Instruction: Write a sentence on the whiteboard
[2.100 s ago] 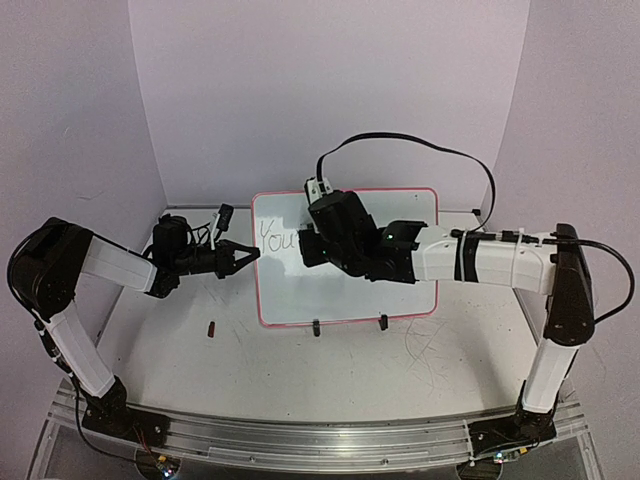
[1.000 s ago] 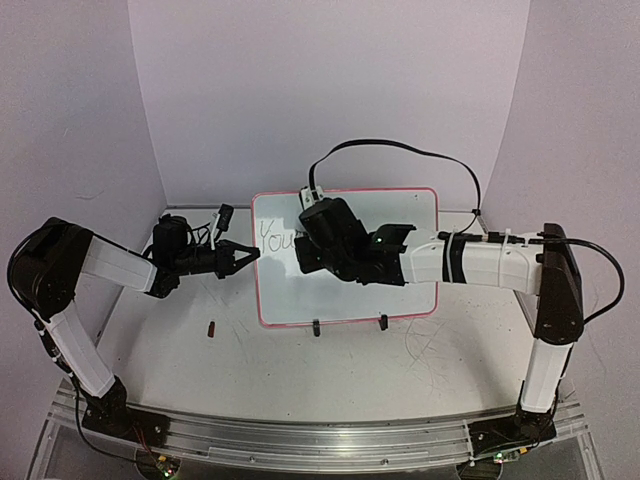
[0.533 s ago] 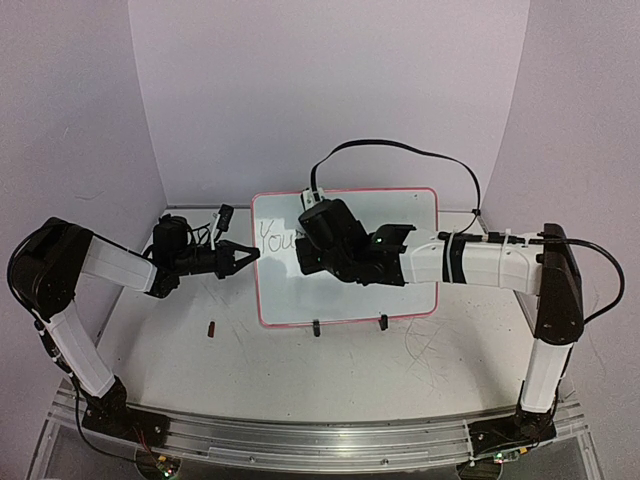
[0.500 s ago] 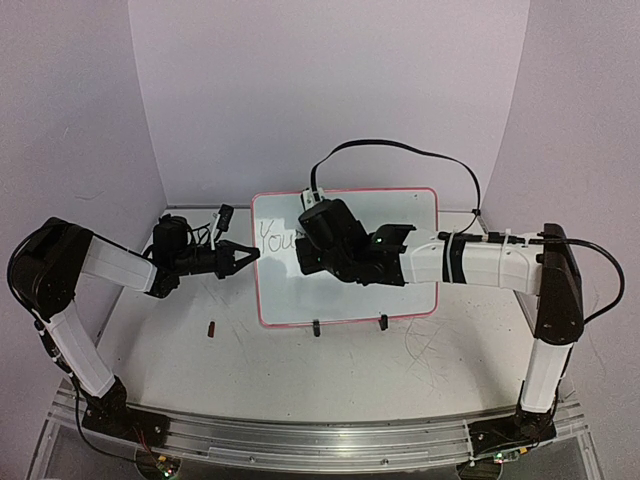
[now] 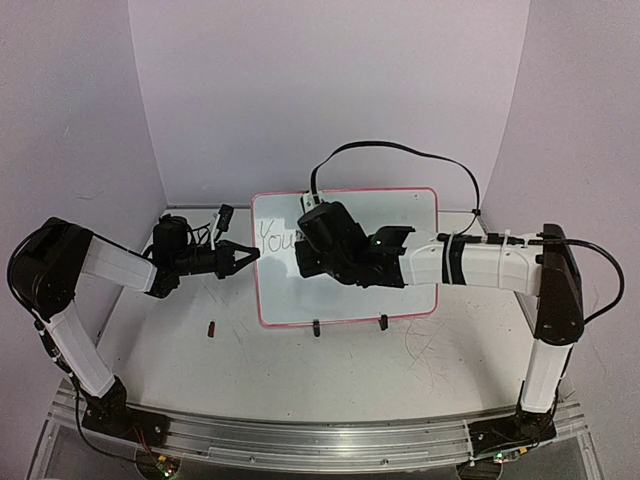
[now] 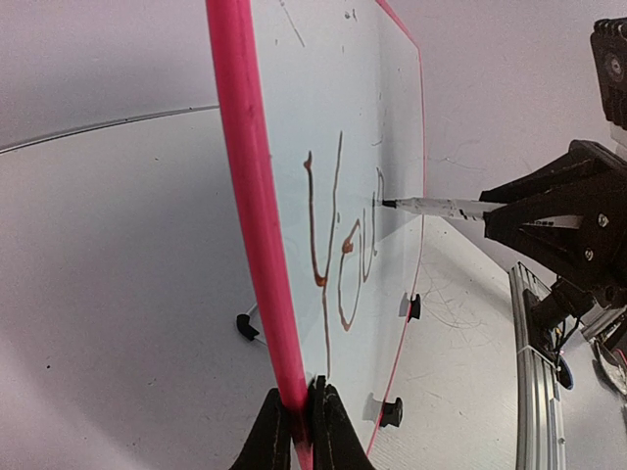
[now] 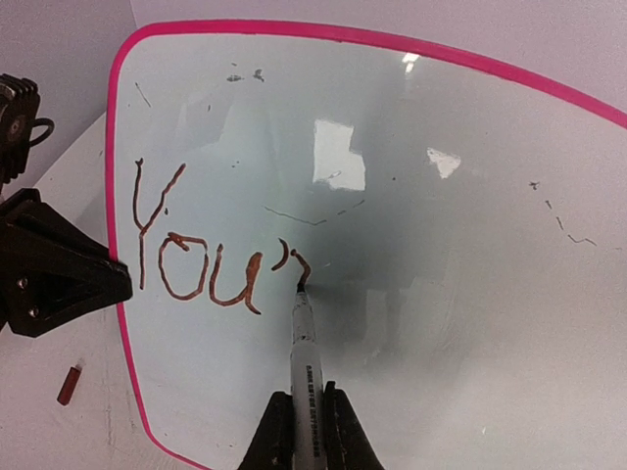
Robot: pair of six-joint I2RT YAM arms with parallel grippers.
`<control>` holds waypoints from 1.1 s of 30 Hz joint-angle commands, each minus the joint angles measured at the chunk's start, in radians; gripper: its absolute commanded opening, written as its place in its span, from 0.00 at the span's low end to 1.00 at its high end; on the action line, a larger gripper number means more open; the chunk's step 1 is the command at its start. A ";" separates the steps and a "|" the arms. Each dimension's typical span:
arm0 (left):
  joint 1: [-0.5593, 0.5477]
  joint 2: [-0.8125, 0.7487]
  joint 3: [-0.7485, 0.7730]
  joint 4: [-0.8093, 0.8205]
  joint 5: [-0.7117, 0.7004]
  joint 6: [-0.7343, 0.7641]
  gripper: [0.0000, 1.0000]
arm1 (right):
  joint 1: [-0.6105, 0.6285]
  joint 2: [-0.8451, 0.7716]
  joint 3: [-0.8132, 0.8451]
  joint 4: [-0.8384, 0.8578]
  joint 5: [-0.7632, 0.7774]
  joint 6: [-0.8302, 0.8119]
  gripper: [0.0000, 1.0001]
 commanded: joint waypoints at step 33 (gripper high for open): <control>-0.019 -0.010 0.024 -0.027 -0.046 0.074 0.00 | 0.025 0.018 0.002 -0.028 0.009 0.040 0.00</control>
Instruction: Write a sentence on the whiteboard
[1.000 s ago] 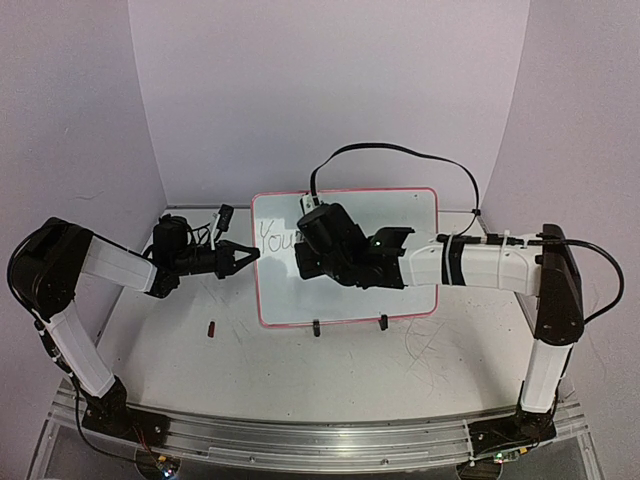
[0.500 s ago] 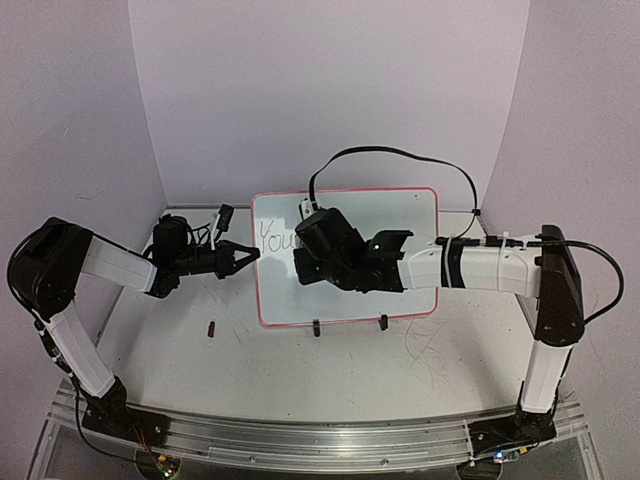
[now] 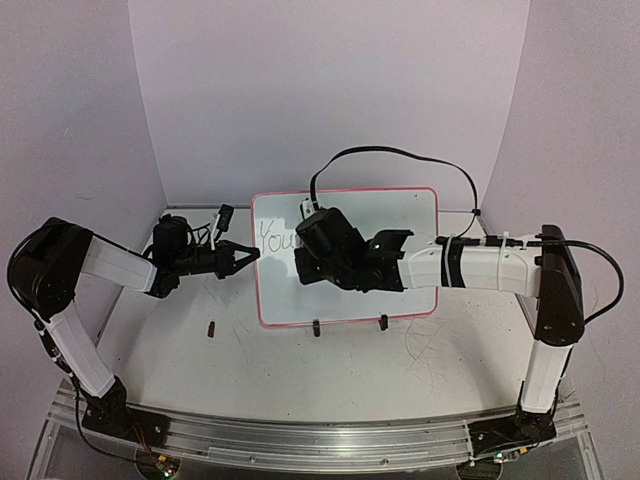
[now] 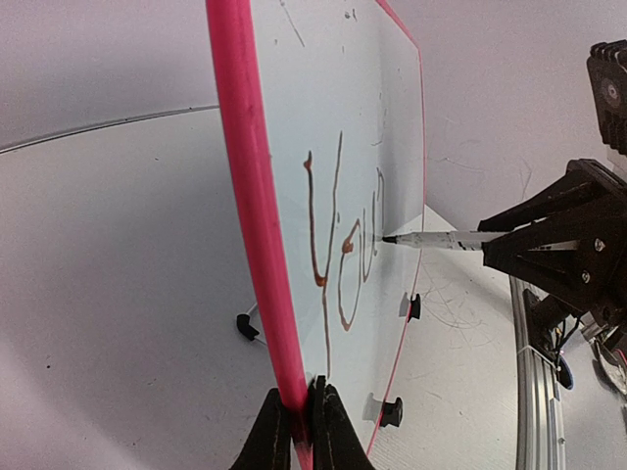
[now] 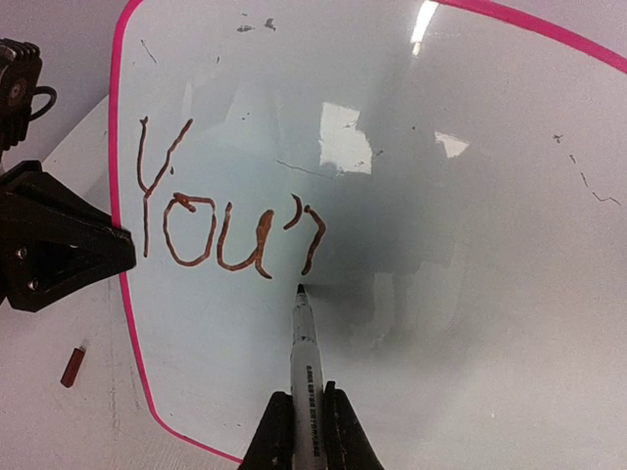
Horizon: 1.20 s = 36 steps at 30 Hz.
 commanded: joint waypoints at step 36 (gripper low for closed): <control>-0.019 -0.014 0.022 -0.030 -0.048 0.077 0.00 | -0.021 0.041 0.085 0.004 0.122 -0.018 0.00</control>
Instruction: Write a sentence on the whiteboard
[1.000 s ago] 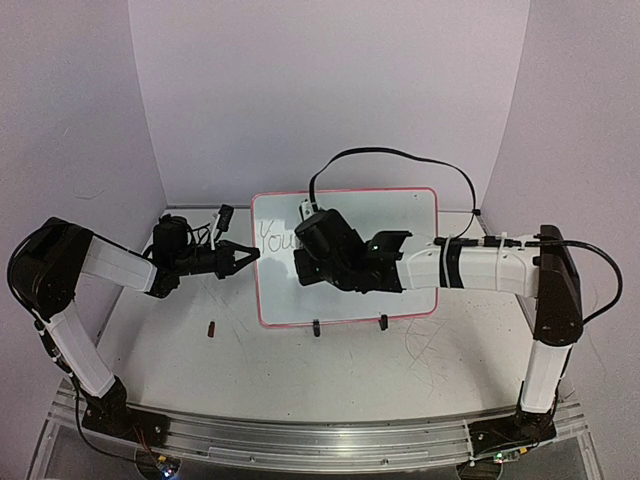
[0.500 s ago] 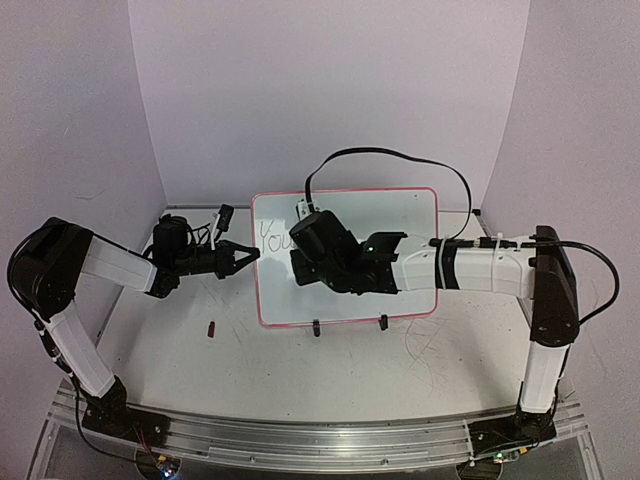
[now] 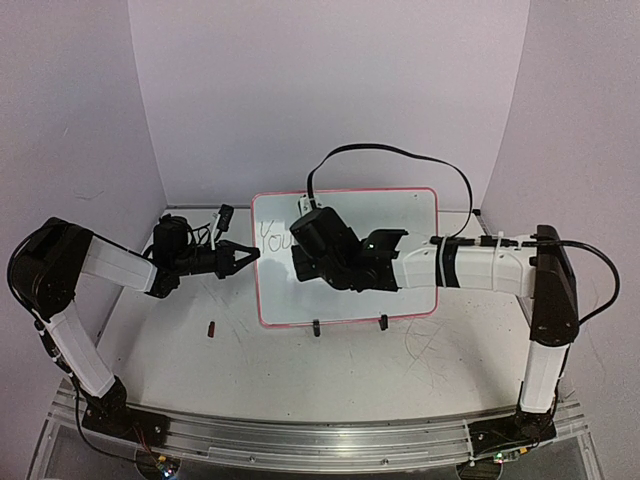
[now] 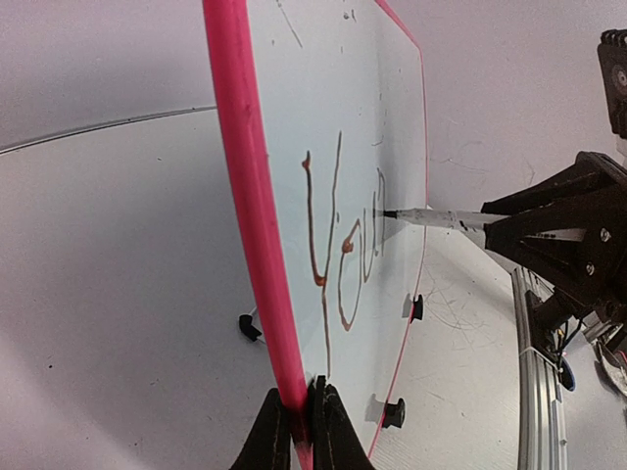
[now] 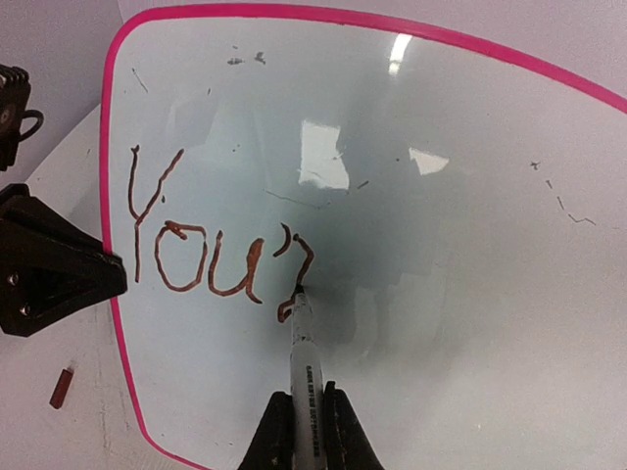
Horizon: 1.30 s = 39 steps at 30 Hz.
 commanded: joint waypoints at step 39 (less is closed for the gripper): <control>-0.017 -0.026 0.017 -0.031 -0.045 0.078 0.00 | -0.050 -0.149 -0.157 0.136 -0.096 -0.015 0.00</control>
